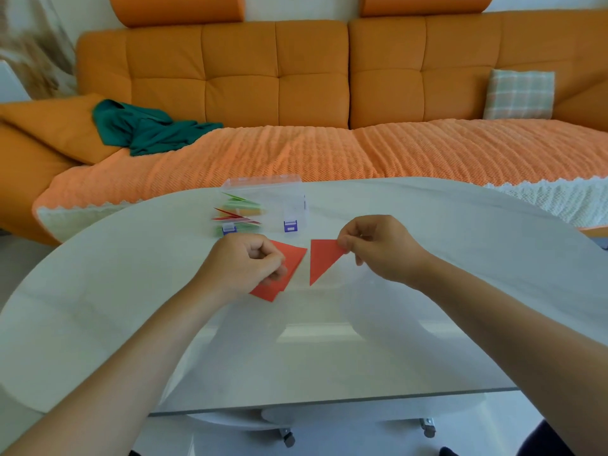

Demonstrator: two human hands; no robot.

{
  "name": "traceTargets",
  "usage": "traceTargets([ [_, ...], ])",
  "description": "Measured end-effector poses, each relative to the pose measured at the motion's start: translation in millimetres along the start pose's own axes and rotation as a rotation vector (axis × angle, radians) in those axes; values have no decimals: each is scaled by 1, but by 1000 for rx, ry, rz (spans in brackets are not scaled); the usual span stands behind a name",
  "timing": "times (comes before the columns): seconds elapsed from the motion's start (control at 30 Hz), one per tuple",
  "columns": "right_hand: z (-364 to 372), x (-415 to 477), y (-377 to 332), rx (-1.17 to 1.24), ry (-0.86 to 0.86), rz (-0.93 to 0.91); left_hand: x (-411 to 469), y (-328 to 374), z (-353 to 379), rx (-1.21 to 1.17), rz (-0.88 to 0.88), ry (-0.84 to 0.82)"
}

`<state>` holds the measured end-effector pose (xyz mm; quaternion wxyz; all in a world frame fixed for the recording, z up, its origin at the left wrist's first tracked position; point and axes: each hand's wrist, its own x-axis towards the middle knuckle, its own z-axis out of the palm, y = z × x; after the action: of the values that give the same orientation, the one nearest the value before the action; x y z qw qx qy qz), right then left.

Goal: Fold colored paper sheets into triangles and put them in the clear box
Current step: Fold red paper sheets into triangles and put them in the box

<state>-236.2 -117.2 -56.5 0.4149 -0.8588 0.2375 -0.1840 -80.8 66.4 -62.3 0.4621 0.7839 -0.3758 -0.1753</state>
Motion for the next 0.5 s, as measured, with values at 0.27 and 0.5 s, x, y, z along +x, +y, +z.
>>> traceTargets([
  [0.27, 16, -6, -9, 152, -26, 40, -7, 5, 27, -247, -69, 94],
  [0.5, 20, -4, -8, 65, -106, 23, -6, 6, 28, -85, -49, 99],
])
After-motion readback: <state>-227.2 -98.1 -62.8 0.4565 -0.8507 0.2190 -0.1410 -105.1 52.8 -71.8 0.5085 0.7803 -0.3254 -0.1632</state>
